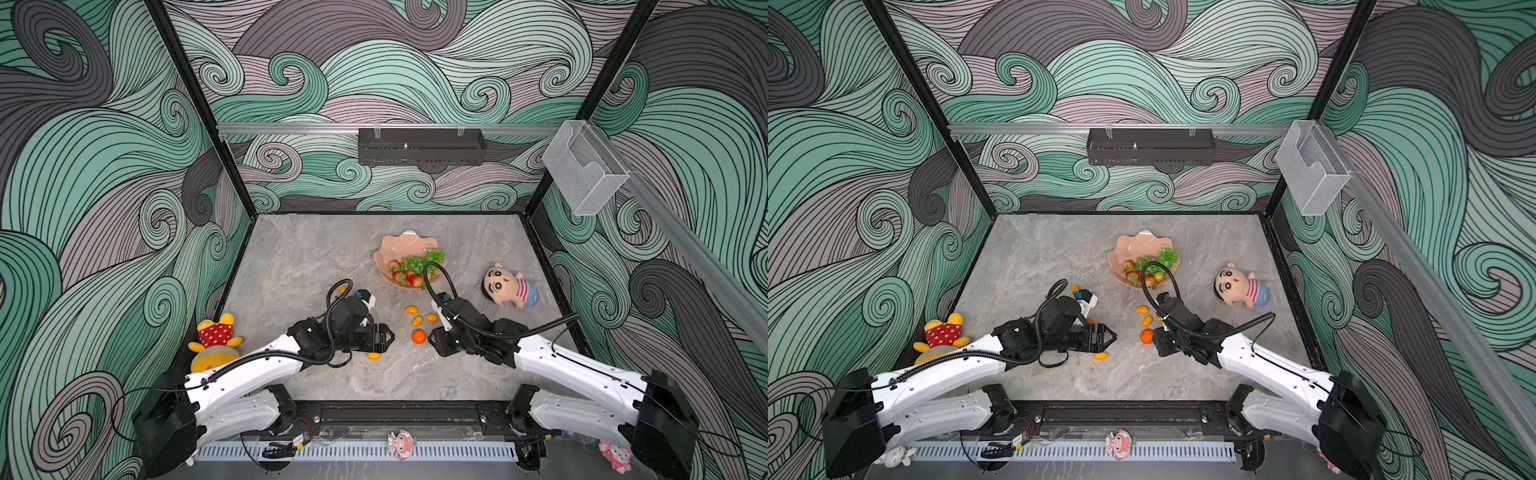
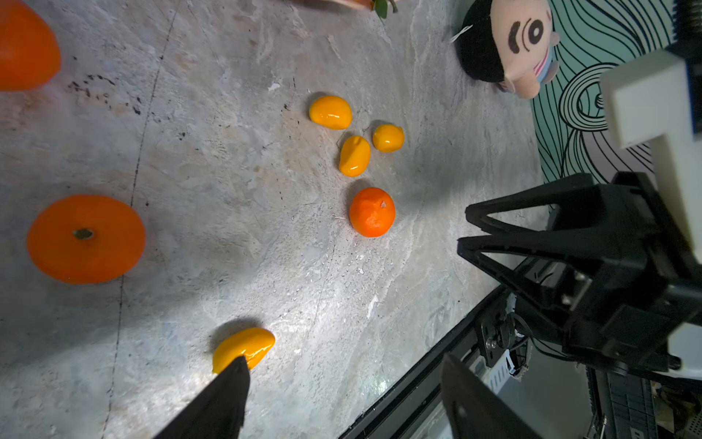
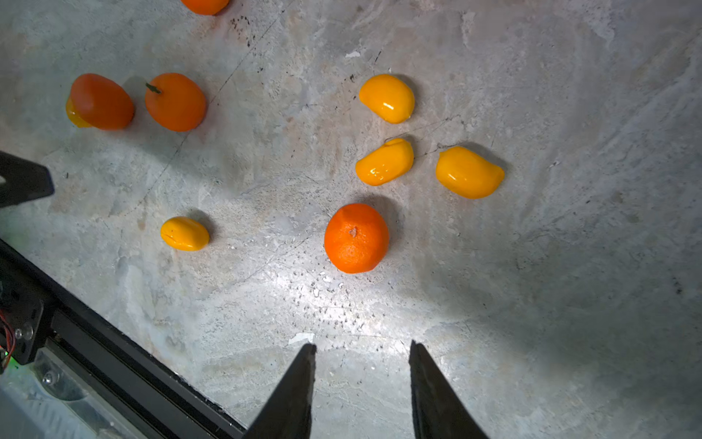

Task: Arrange fruit in a fruit bowl
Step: Pick up the fruit from the center of the table.

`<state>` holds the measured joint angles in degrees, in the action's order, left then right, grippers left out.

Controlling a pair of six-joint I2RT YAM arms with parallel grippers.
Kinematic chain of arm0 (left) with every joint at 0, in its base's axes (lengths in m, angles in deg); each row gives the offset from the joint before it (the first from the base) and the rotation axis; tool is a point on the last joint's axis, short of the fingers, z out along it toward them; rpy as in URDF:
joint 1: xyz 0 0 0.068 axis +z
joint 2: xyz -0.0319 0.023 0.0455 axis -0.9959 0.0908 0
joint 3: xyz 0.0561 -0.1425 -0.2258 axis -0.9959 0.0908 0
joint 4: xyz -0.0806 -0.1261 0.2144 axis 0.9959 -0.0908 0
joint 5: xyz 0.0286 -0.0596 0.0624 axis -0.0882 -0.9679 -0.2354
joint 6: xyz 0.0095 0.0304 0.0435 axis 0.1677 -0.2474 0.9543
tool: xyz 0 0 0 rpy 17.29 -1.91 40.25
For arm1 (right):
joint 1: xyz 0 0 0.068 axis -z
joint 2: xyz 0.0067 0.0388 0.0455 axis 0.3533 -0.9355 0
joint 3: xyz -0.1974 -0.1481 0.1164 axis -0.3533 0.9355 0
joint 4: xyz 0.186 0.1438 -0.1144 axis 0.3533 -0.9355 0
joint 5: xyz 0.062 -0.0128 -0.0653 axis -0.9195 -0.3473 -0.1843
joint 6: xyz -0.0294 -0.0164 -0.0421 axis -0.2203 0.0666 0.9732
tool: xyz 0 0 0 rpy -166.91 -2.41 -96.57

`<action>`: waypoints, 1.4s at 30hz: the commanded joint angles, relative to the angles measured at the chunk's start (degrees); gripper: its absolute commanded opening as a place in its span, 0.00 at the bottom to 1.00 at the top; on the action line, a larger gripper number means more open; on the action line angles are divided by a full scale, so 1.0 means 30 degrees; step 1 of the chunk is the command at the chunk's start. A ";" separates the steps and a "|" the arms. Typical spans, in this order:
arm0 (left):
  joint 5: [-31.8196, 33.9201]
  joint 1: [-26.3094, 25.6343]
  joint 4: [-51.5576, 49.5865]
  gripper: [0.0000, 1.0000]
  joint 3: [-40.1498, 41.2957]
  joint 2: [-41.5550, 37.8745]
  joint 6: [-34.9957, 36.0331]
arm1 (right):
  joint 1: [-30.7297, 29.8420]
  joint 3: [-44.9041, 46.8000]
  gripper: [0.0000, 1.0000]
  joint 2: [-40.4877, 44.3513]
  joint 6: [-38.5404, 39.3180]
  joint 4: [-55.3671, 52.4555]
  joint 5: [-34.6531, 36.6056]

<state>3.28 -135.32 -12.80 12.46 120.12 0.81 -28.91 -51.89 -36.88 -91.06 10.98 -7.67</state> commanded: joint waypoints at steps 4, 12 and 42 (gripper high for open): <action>0.1126 -0.0181 0.0233 0.82 0.0327 -0.0114 -0.1223 | -0.0977 -0.0467 0.54 -0.1353 -0.0079 0.0243 0.0590; 0.2153 -0.0151 -0.0140 0.82 0.0568 -0.1043 -0.1489 | -0.1102 -0.1447 0.61 -0.4434 0.0356 0.1376 0.1156; 0.2892 -0.0077 -0.0165 0.85 0.0767 -0.1104 -0.1255 | -0.1102 -0.3836 0.50 -1.0575 0.1218 0.2083 0.2027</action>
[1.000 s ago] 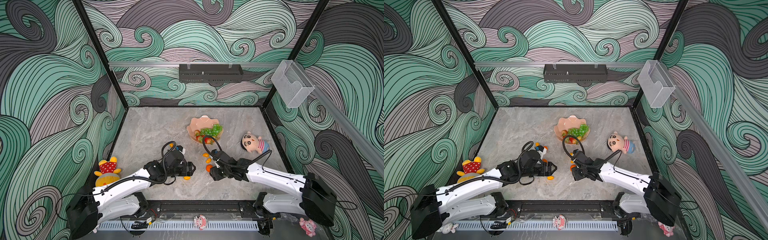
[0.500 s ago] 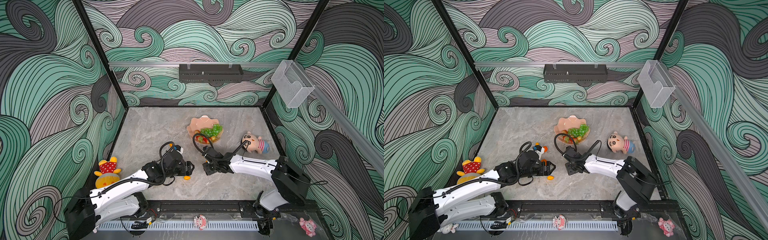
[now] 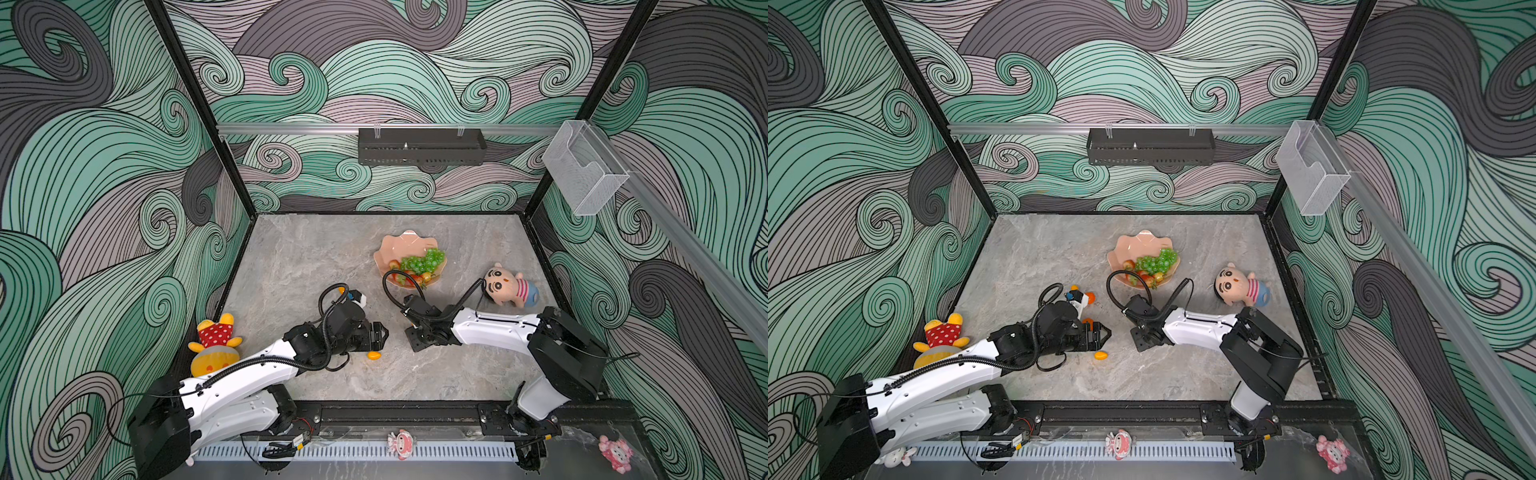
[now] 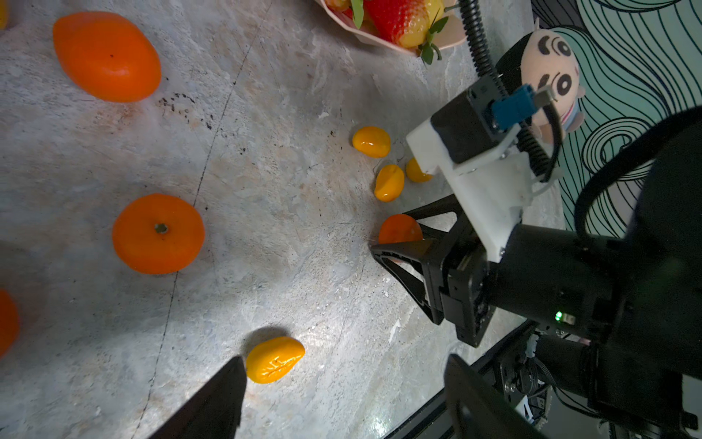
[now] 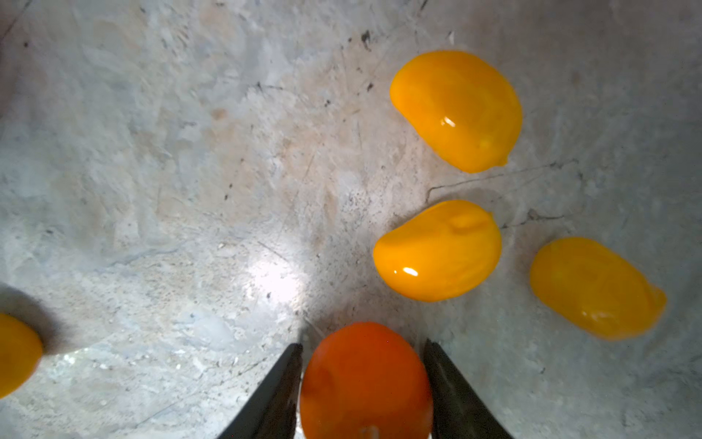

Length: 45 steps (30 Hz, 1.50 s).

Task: Arrange fruit in a fruit bowl
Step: Pick up the fruit from the center of the table.

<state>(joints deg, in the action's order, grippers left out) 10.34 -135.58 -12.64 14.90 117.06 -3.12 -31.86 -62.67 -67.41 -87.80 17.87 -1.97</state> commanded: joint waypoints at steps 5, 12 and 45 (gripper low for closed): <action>0.0910 0.0004 -0.0378 0.85 -0.0123 -0.0227 0.0115 | -0.0111 -0.0118 0.46 -0.0337 0.0130 -0.0253 0.0007; 0.1181 -0.0005 -0.0421 0.86 -0.0239 -0.0133 0.0256 | -0.0118 0.0483 0.42 0.0250 0.0072 -0.0333 -0.0095; -0.0428 0.1644 -0.0026 0.87 -0.4091 0.2389 0.4246 | 0.2457 -0.0162 0.40 0.7690 0.1963 -0.3959 -0.0732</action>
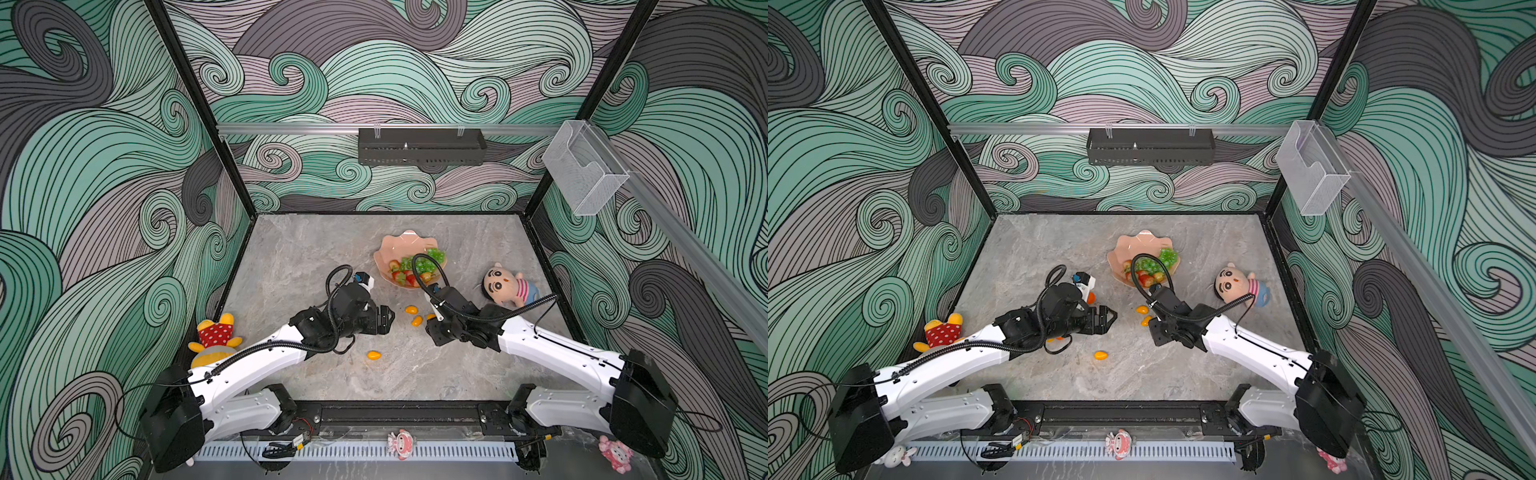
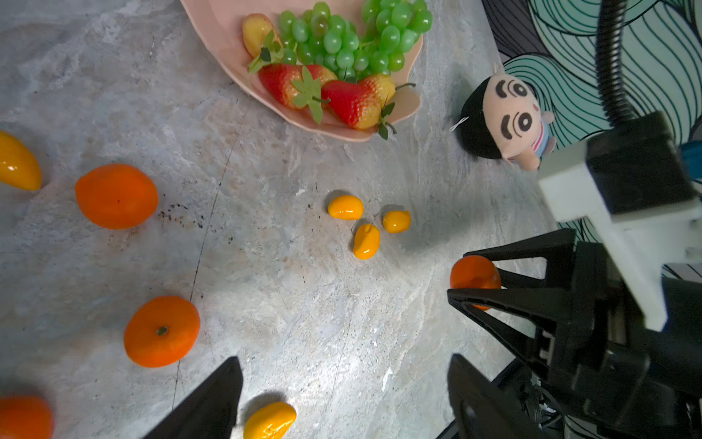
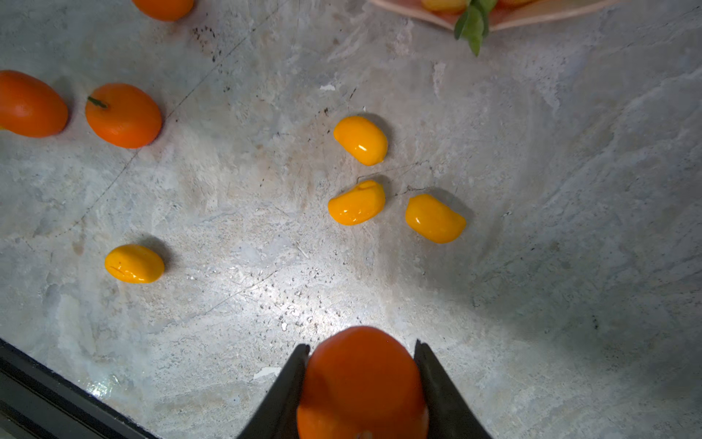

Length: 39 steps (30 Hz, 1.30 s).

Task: Arrange fruit in a fruit bowl
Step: Pick up the fruit from the center of the table, then place the fruit in the fruit bowl.

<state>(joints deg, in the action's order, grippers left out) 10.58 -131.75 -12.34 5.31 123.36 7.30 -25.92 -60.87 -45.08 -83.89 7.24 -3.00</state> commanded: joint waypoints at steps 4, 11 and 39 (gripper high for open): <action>-0.1030 0.1079 -0.0251 0.87 -0.1502 0.0669 0.1219 | 0.1344 -0.1504 0.39 0.0014 0.1214 -0.0413 -0.0879; -0.2183 0.2674 -0.0329 0.87 -0.3005 0.1650 0.1850 | 0.2690 -0.3142 0.38 -0.0837 0.2102 -0.0491 -0.1437; -0.4974 0.7227 -0.1062 0.87 -0.8352 0.7982 0.3019 | 0.5299 -1.4425 0.35 -1.1837 0.4182 -0.1773 -0.4231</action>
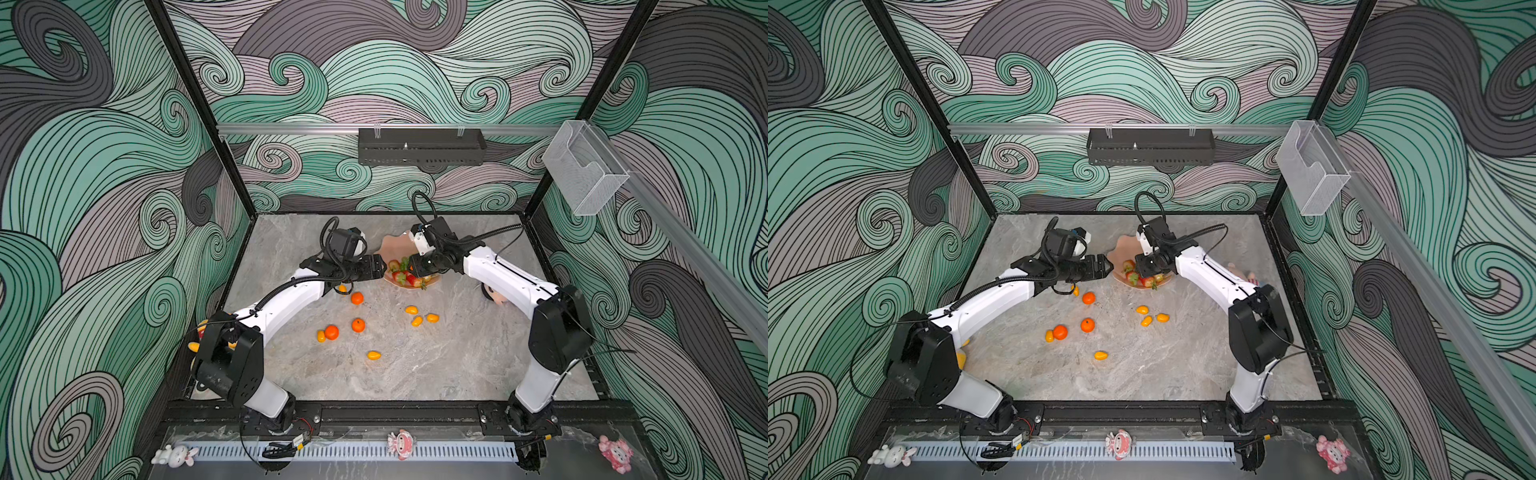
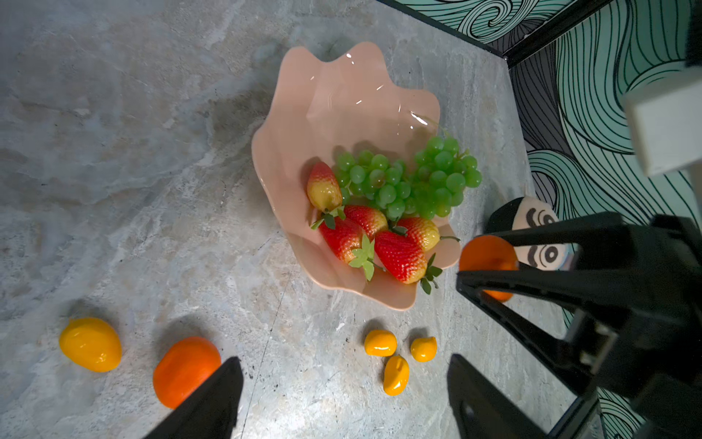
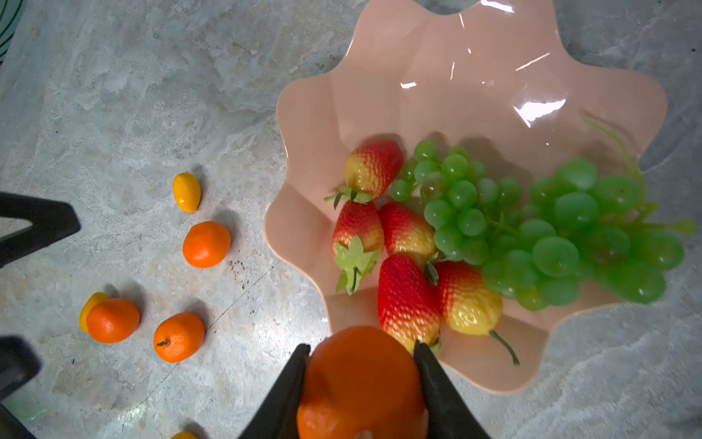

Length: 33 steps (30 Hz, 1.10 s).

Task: Arrange fruit in a fruit bowl
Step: Place the fruit in the fruit bowl.

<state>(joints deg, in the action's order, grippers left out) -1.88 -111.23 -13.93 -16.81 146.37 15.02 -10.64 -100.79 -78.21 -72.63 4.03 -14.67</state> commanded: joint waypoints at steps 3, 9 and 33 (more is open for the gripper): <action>-0.1339 0.0710 -0.0603 0.87 -0.1395 0.0800 0.0651 | 0.0487 -0.2872 0.34 -0.2278 0.0660 -0.1175 -0.0336; -0.3006 0.0988 -0.0481 0.86 -0.2640 0.2431 0.1595 | 0.1318 -0.6742 0.33 -0.5073 0.0987 -0.2519 -0.0355; -0.5302 0.1744 -0.3109 0.86 -0.7254 0.6925 0.3540 | 0.2358 -1.4349 0.36 -1.1288 0.1840 -0.7107 0.0384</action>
<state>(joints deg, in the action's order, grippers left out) -16.34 -106.29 -21.74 -36.96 166.22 24.61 -3.60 -142.25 -110.80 -67.78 -15.53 -14.41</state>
